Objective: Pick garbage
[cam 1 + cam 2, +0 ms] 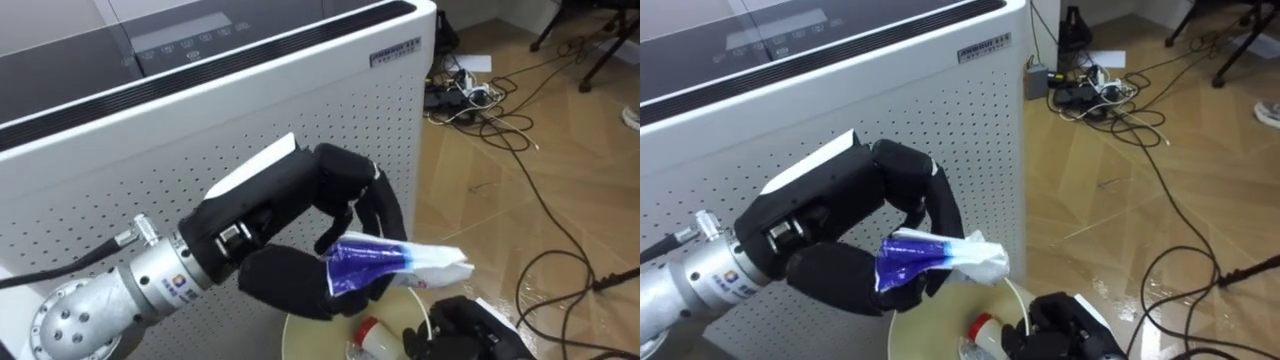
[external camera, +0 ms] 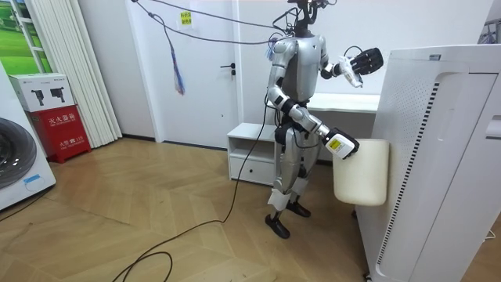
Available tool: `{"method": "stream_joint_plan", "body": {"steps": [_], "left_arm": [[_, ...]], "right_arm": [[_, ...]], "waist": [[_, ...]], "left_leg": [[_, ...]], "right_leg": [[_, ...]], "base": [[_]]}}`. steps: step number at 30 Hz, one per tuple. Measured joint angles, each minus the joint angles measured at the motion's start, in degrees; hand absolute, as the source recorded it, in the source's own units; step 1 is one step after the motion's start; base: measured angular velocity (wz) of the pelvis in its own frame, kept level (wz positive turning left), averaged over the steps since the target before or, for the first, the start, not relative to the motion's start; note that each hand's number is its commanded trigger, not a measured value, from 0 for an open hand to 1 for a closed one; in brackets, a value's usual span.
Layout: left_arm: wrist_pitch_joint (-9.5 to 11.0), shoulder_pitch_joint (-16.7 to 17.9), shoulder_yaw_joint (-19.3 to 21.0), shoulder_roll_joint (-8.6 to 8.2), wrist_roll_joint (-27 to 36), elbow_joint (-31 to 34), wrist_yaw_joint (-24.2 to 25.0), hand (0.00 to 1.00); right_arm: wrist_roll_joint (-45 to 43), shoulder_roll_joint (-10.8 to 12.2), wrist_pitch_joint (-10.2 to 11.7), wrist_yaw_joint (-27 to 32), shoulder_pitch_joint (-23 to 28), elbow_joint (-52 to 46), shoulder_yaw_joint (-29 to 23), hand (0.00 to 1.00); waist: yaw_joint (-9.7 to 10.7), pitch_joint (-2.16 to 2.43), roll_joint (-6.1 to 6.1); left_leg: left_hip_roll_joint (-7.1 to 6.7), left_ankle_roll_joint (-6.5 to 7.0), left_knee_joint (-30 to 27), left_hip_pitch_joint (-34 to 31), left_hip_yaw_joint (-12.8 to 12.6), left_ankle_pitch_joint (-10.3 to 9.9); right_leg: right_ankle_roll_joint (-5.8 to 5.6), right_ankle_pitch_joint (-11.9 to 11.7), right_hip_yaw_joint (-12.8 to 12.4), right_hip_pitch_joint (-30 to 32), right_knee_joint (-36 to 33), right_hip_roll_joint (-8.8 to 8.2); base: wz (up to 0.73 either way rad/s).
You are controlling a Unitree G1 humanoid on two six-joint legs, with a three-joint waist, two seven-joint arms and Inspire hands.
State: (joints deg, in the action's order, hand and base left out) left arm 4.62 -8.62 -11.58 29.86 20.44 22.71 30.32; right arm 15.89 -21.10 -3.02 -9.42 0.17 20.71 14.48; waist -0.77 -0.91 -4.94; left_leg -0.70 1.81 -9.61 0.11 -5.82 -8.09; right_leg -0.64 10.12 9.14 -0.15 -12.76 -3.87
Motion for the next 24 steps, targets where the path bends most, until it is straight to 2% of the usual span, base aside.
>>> {"method": "stream_joint_plan", "body": {"steps": [4, 7, 10, 14, 18, 21, 22, 24], "left_arm": [[-0.1, 2.6, 0.0, 0.0, -0.9, -0.4, 0.6, 1.0], [-0.1, 3.2, 0.0, 0.01, -2.1, -1.4, 1.0, 1.0], [0.2, 4.2, 0.0, 0.01, -2.9, -7.1, 0.8, 1.0], [-0.3, 5.1, 0.1, -0.09, -8.6, -12.4, -0.6, 1.0], [-0.3, 5.1, 0.1, -1.83, -10.3, -15.4, -1.5, 1.0], [-0.2, 5.0, -0.7, -3.94, -11.0, -18.1, -3.7, 1.0], [0.2, 5.0, -1.3, -5.03, -11.2, -20.0, -5.0, 1.0], [0.2, 5.0, -2.4, -5.97, -11.5, -22.6, -6.4, 1.0]], "right_arm": [[0.1, 0.1, 0.0, 0.1, 0.0, 0.0, 0.0, 1.0], [0.1, 0.1, 0.0, 0.6, 0.0, 0.0, 0.0, 1.0], [0.2, -0.1, 0.2, 0.7, -0.2, 1.0, 0.0, 1.0], [0.2, 0.0, 0.6, 1.5, -0.2, 1.1, 0.0, 1.0], [0.0, 0.1, 0.6, 2.1, -0.2, 1.2, 0.1, 1.0], [0.2, 0.6, 1.6, 2.2, -0.4, 3.4, 0.7, 1.0], [0.5, 0.8, 1.8, 2.4, -1.0, 4.7, 1.3, 1.0], [2.2, 0.9, 2.2, 2.6, -2.7, 7.4, 2.6, 1.0]], "waist": [[-0.4, -0.05, 0.09], [-1.3, 0.0, 0.0], [-1.4, 0.02, -0.36], [-1.4, 0.05, -0.62], [-1.0, -0.06, -0.74], [-0.8, -0.14, -0.81], [-0.8, -0.34, -0.9], [-0.8, -0.42, -1.02]], "left_leg": [[-0.03, 0.0, 0.0, 0.0, -0.3, 0.0], [-0.01, 0.0, 0.0, -0.3, -0.2, 0.0], [0.04, 0.0, 0.0, -0.5, -0.2, 0.0], [0.08, 0.02, -0.7, -3.7, -0.2, 0.0], [0.0, 0.02, -1.6, -5.3, -0.1, 0.0], [0.1, 0.02, -1.8, -5.4, -0.1, 0.0], [0.14, 0.02, -1.8, -5.5, -0.2, 0.0], [0.27, 0.02, -1.8, -6.4, -0.4, 0.0]], "right_leg": [[0.0, 0.0, -0.4, 0.0, 0.1, 0.03], [0.01, 0.0, -0.3, 0.5, 0.1, 0.07], [0.03, 0.0, -0.3, 0.9, -0.2, 0.06], [0.06, 0.0, -0.4, 4.2, -1.8, -0.08], [0.08, 0.0, -0.1, 5.3, -2.1, -0.3], [0.12, -0.1, 0.2, 5.3, -2.1, -0.25], [0.13, -0.1, 0.3, 5.5, -2.2, -0.25], [0.19, -0.1, 0.2, 7.0, -3.0, -0.27]], "base": [[-0.06], [0.0], [0.01], [-0.01], [0.03], [0.04], [-0.08], [-0.09]]}}
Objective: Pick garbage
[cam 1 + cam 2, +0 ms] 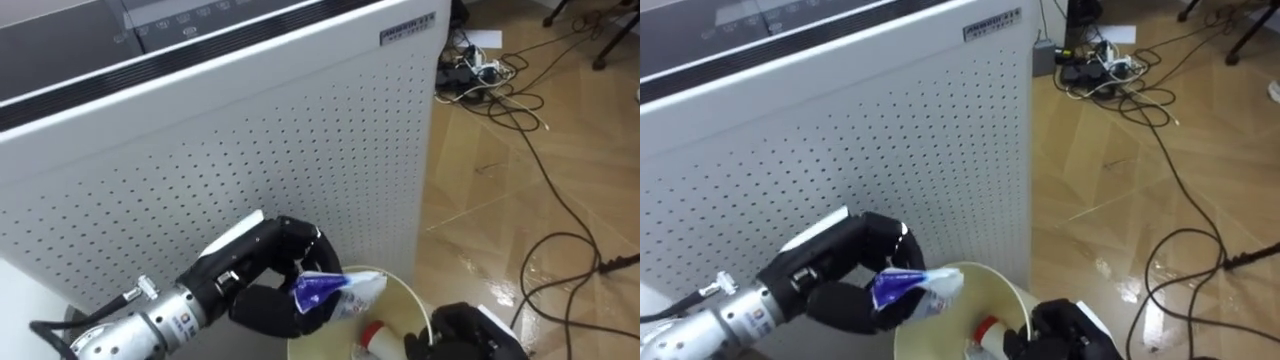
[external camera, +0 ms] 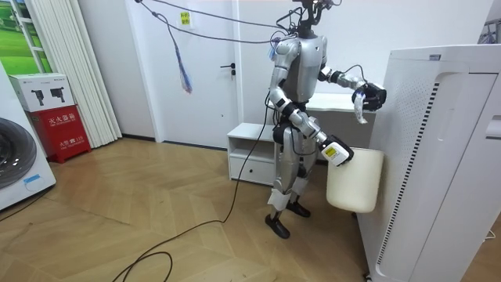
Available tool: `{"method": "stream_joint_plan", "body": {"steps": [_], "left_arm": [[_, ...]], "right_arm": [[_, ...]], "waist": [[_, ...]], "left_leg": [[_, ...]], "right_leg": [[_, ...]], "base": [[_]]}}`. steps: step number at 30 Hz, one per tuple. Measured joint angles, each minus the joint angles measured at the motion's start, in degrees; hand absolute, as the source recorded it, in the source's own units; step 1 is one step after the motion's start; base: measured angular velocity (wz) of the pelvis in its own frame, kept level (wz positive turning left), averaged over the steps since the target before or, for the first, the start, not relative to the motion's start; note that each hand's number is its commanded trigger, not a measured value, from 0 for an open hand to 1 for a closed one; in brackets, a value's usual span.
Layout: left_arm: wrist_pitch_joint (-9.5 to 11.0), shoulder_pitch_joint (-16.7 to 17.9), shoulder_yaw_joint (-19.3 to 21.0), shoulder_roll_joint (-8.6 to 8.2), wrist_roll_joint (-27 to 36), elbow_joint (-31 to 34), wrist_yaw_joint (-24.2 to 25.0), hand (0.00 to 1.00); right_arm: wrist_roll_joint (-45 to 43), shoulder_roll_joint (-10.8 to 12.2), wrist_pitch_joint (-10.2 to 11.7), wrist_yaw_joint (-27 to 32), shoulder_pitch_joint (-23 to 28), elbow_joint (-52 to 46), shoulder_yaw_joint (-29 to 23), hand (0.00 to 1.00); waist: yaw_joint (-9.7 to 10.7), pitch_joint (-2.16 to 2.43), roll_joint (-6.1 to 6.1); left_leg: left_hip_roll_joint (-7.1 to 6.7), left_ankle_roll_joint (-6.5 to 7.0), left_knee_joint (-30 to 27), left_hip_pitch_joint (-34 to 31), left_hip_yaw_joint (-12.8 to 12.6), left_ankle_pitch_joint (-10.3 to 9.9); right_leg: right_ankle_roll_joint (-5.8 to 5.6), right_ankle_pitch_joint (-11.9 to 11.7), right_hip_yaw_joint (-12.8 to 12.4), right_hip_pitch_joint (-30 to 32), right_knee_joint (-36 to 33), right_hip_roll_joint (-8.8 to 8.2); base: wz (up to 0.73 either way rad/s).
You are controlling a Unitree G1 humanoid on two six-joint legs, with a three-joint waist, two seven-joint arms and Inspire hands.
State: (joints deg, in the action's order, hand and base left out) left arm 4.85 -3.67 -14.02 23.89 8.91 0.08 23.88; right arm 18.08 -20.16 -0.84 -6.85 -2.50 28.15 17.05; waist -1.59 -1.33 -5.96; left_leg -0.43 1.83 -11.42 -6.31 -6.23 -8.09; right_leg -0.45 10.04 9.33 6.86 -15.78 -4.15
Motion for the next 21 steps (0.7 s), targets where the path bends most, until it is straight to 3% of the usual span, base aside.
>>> {"method": "stream_joint_plan", "body": {"steps": [5, 10, 18, 20, 21], "left_arm": [[0.0, -0.2, -4.3, -1.32, -0.6, -6.1, -1.6, 1.0], [0.1, -0.8, -4.9, -3.4, -0.5, -9.0, -3.2, 1.0], [0.1, -1.1, -8.7, -4.21, -0.5, -9.7, -2.9, 1.0], [0.1, -1.4, -8.9, -6.21, -0.5, -11.3, -2.4, 0.59], [0.1, -1.4, -9.0, -6.65, -0.5, -11.6, -2.3, 0.51]], "right_arm": [[0.6, 1.3, 0.3, 0.6, -1.2, 3.5, 2.0, 1.0], [0.6, 3.1, 0.3, 0.4, -2.3, 5.2, 2.1, 1.0], [-0.4, 4.4, 0.7, 0.1, -3.2, 5.5, 4.3, 1.0], [-0.1, 4.6, 0.7, -0.5, -3.5, 6.0, 4.3, 1.0], [-0.1, 4.7, 0.7, -0.6, -3.8, 6.3, 4.3, 1.0]], "waist": [[1.0, -0.18, 0.22], [1.6, -0.53, 0.71], [2.9, -0.63, 0.83], [2.9, -0.65, 0.87], [2.9, -0.66, 0.9]], "left_leg": [[-0.09, 0.17, -0.6, -2.3, -0.4, 0.1], [-0.06, 0.2, -1.4, -4.4, -1.2, 0.1], [-0.02, 0.2, -1.4, -5.2, -1.8, 0.1], [0.0, 0.2, -1.4, -5.2, -2.0, 0.1], [0.01, 0.2, -1.4, -5.2, -2.1, 0.1]], "right_leg": [[0.22, 0.1, 0.1, 2.6, -1.1, -0.75], [0.22, 0.1, -0.6, 5.1, -2.2, -0.79], [0.23, 0.1, -1.6, 6.6, -2.9, -0.78], [0.24, 0.1, -1.7, 6.8, -3.0, -0.78], [0.24, 0.1, -1.8, 6.8, -3.1, -0.79]], "base": [[0.0], [-0.07], [-0.06], [-0.05], [-0.06]]}}
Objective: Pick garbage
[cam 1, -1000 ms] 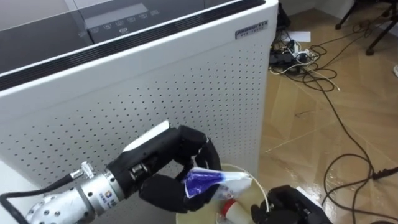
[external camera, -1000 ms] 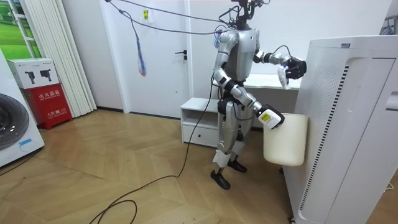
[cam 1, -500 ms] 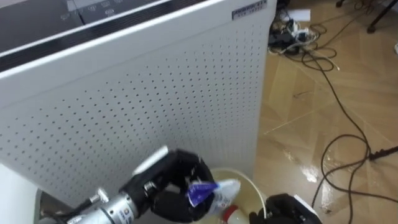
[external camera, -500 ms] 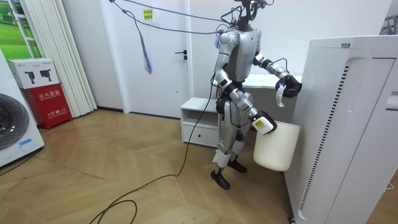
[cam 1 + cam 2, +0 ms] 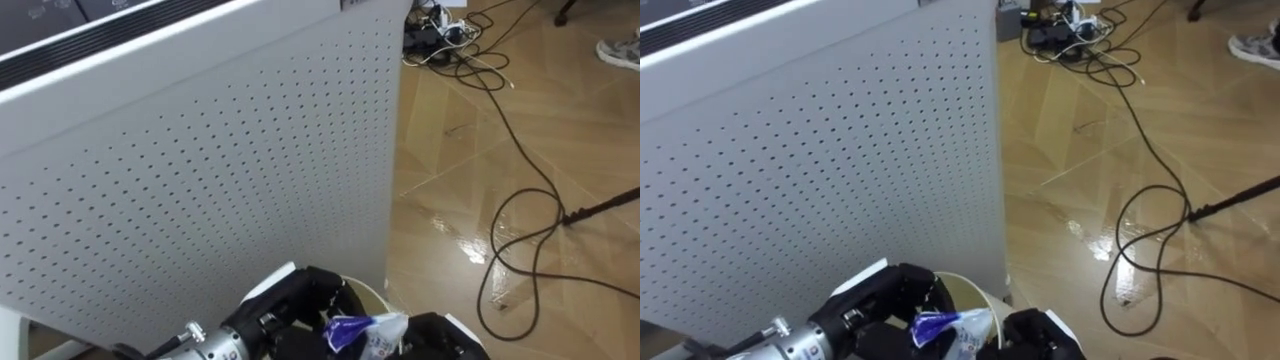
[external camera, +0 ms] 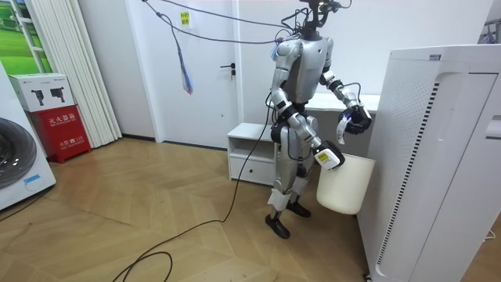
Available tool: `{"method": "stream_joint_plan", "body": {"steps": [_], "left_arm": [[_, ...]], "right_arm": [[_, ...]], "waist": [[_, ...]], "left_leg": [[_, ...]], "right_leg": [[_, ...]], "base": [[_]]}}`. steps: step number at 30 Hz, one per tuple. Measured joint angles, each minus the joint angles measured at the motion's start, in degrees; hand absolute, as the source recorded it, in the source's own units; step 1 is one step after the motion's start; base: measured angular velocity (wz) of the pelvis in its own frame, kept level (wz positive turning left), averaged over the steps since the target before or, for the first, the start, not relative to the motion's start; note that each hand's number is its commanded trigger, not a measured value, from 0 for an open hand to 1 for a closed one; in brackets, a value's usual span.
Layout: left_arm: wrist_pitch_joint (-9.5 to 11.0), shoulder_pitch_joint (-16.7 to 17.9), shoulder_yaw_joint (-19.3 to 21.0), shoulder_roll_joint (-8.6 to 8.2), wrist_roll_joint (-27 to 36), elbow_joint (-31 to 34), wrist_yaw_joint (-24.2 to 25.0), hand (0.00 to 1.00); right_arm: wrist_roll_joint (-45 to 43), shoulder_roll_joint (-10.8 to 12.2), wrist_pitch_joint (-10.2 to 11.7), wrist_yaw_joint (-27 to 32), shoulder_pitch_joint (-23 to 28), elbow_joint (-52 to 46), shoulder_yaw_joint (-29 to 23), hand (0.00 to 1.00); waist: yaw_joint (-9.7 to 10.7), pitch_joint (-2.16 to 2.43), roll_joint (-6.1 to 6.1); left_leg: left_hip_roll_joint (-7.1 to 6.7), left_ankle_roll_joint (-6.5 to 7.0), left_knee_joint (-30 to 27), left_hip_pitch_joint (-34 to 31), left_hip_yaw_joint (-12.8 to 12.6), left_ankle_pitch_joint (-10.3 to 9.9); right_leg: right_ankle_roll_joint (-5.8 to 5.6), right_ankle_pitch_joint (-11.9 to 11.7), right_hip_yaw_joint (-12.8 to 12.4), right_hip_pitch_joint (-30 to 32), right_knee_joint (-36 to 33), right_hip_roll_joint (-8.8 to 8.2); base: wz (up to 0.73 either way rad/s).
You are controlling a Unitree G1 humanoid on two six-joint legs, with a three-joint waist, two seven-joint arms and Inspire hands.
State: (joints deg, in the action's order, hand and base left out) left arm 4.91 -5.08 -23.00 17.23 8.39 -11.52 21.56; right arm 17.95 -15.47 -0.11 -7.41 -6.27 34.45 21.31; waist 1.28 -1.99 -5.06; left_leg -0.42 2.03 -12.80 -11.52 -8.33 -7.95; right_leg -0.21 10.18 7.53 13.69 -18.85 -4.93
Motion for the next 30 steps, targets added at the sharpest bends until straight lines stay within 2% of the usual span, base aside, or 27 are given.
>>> {"method": "stream_joint_plan", "body": {"steps": [1, 2, 6, 18, 25, 30], "left_arm": [[0.0, -0.1, -0.2, -0.73, 0.0, -0.6, 0.1, 0.09], [0.0, -0.1, -0.3, -1.37, 0.0, -1.1, 0.3, 0.0], [0.0, -0.4, -0.4, -2.73, -0.1, -3.2, 0.4, 0.0], [-0.1, -1.4, -0.6, -2.5, -0.1, -7.2, 1.7, 0.0], [-0.1, -1.4, -0.2, -2.22, -0.5, -7.6, 2.9, 0.0], [-0.1, -1.3, 0.1, -2.06, -0.5, -7.6, 3.9, 0.0]], "right_arm": [[0.0, 0.1, 0.0, -0.2, -0.5, 0.6, 0.1, 1.0], [-0.1, 0.3, 0.0, -0.3, -0.7, 0.7, 0.1, 1.0], [-0.3, 0.7, 0.0, -0.3, -0.7, 1.6, 0.1, 1.0], [-0.3, 0.6, 0.0, -0.3, -0.8, 3.7, 0.0, 1.0], [-0.2, 0.4, 0.0, -0.5, -0.9, 3.4, -0.1, 1.0], [-0.2, 0.3, 0.0, -1.5, -0.9, 3.2, -0.1, 1.0]], "waist": [[0.0, -0.03, 0.06], [0.0, -0.06, 0.11], [0.0, -0.29, 0.48], [0.0, -0.25, 0.52], [-0.2, -0.02, 0.44], [-0.2, 0.45, 0.52]], "left_leg": [[0.04, 0.0, 0.0, 0.0, -0.3, 0.0], [0.04, 0.0, -0.1, -0.1, -0.4, 0.0], [0.07, 0.0, -0.5, -0.3, -0.4, 0.0], [0.11, 0.0, -0.9, -1.3, -0.3, 0.0], [0.12, 0.0, -1.1, -1.3, -0.3, 0.0], [0.18, 0.0, -1.6, -1.3, -0.3, 0.0]], "right_leg": [[0.01, 0.0, -0.1, 0.2, -0.1, 0.0], [0.01, 0.0, -0.1, 0.4, -0.1, -0.01], [0.06, 0.0, 0.1, 0.4, 0.1, -0.01], [0.1, 0.0, 0.4, 1.2, -0.4, 0.07], [0.1, 0.0, 0.4, 1.2, -0.8, 0.01], [0.12, 0.0, 0.4, 1.1, -1.0, -0.08]], "base": [[-0.07], [-0.06], [-0.01], [0.01], [0.0], [0.0]]}}
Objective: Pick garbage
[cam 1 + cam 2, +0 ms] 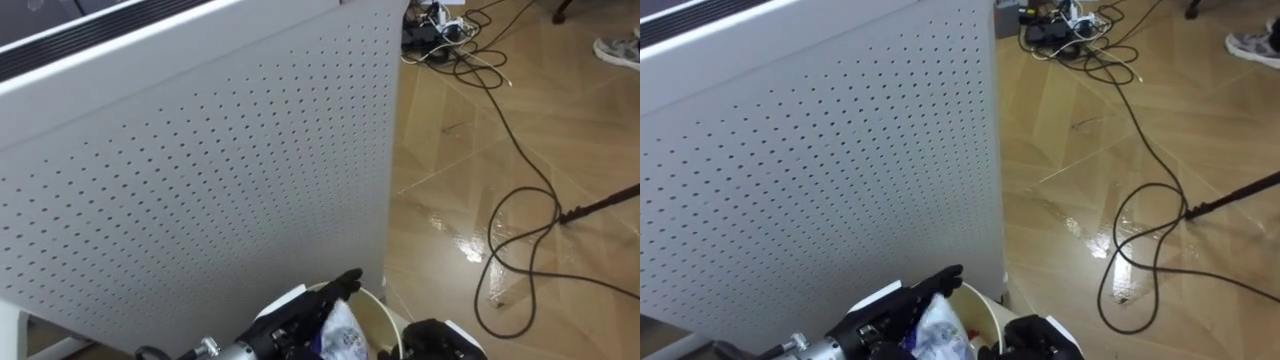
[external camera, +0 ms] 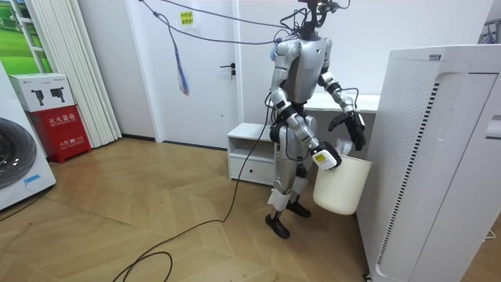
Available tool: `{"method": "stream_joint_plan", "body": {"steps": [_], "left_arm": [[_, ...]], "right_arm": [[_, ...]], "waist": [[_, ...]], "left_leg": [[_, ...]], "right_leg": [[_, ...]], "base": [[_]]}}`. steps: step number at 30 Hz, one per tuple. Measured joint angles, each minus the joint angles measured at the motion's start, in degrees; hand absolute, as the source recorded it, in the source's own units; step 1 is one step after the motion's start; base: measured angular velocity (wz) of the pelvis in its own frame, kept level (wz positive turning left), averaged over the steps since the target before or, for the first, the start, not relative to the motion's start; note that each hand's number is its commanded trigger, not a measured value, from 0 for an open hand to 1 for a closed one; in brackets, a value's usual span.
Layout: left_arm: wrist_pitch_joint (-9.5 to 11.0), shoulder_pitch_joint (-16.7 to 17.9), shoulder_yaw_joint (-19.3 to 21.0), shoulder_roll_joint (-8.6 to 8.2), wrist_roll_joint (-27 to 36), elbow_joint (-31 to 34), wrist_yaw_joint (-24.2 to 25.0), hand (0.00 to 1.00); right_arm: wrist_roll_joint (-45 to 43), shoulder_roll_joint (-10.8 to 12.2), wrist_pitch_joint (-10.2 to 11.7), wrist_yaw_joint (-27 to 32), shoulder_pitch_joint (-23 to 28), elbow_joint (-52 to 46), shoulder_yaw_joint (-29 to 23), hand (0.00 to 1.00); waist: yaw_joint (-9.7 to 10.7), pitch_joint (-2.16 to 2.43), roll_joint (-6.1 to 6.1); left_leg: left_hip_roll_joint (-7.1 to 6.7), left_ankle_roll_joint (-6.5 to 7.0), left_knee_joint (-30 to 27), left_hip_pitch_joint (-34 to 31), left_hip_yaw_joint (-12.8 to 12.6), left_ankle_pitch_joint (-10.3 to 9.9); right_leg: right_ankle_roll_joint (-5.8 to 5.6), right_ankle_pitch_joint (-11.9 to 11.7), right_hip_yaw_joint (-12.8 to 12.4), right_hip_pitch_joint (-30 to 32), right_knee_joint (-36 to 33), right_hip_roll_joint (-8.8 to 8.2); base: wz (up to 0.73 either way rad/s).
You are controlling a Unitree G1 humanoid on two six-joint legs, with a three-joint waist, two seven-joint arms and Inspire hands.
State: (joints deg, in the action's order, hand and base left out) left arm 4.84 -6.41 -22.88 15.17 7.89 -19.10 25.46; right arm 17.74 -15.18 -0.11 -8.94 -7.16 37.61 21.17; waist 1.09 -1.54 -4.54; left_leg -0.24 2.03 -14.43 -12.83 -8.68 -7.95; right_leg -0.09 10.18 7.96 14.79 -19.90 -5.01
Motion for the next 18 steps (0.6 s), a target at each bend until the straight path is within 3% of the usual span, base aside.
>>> {"method": "stream_joint_plan", "body": {"steps": [12, 18], "left_arm": [[0.2, 0.3, 0.1, 1.66, 0.0, -0.1, 0.0, 0.0], [0.2, 2.2, 1.6, 3.73, 0.0, 0.5, 0.2, 0.0]], "right_arm": [[0.1, -1.2, 0.3, 0.0, -0.1, 0.2, -0.1, 1.0], [0.1, -2.8, 0.3, 0.0, 1.6, 0.3, -0.1, 1.0]], "waist": [[0.1, 0.15, 0.27], [0.1, 0.21, 0.26]], "left_leg": [[0.35, 0.0, -0.4, 0.8, 0.2, 0.0], [0.47, -0.01, -0.3, 1.6, 0.4, 0.0]], "right_leg": [[0.29, -0.2, 0.3, -0.9, 0.3, 0.13], [0.35, -0.3, 0.2, -2.3, 1.3, 0.34]], "base": [[0.0], [0.02]]}}
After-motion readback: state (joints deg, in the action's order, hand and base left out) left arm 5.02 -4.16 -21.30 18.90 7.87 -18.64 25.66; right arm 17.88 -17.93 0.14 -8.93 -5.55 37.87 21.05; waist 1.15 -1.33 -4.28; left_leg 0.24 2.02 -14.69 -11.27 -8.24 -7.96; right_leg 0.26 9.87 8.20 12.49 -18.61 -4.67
